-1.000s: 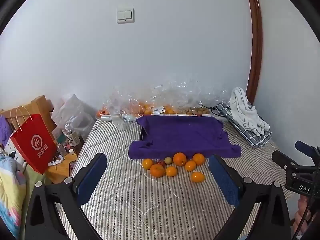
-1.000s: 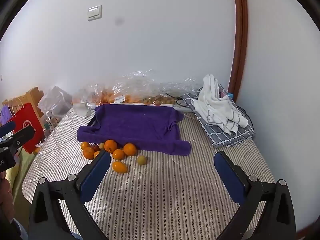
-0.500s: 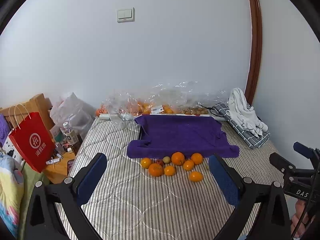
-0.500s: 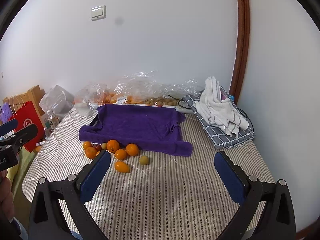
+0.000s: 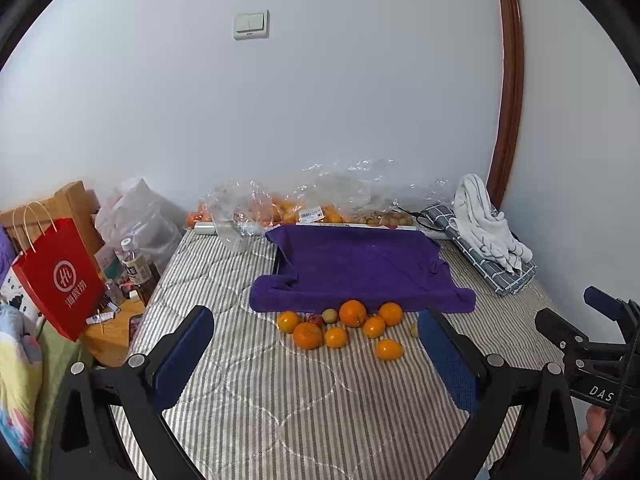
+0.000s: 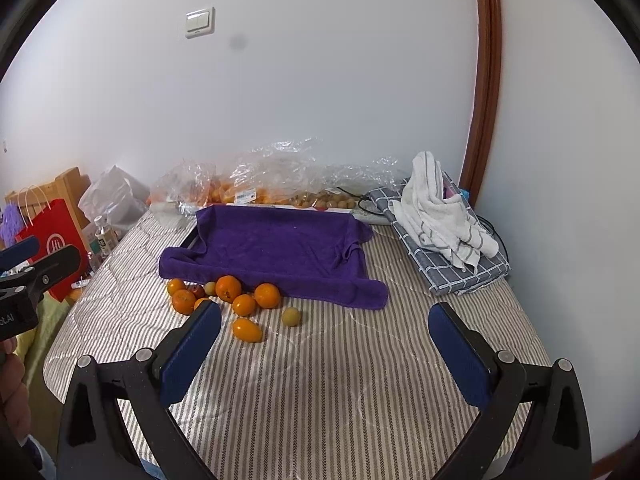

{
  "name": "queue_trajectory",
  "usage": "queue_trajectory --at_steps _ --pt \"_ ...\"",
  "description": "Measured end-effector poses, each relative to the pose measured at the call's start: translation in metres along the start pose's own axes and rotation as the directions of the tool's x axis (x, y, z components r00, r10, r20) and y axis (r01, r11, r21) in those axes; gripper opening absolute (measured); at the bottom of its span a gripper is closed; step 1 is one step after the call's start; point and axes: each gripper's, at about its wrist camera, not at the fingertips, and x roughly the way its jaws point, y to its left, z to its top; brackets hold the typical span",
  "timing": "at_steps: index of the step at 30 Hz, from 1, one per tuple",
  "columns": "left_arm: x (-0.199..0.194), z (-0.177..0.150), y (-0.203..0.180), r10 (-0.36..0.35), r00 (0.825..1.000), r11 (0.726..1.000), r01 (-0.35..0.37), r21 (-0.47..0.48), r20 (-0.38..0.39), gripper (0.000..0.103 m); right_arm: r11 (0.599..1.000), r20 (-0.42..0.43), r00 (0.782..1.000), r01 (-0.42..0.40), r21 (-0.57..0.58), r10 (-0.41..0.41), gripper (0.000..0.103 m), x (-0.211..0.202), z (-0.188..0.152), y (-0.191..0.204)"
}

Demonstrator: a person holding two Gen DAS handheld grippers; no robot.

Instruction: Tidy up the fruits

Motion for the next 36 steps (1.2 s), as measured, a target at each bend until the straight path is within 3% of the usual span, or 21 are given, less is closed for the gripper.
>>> queue_trajectory --at_steps 36 --pt "-0.005 -0.002 -0.001 -0.007 1.0 1.0 0.007 0.007 0.017 0.103 1.0 0.031 0.999 -0.01 0.028 0.009 0.102 -0.013 0.0 -0.002"
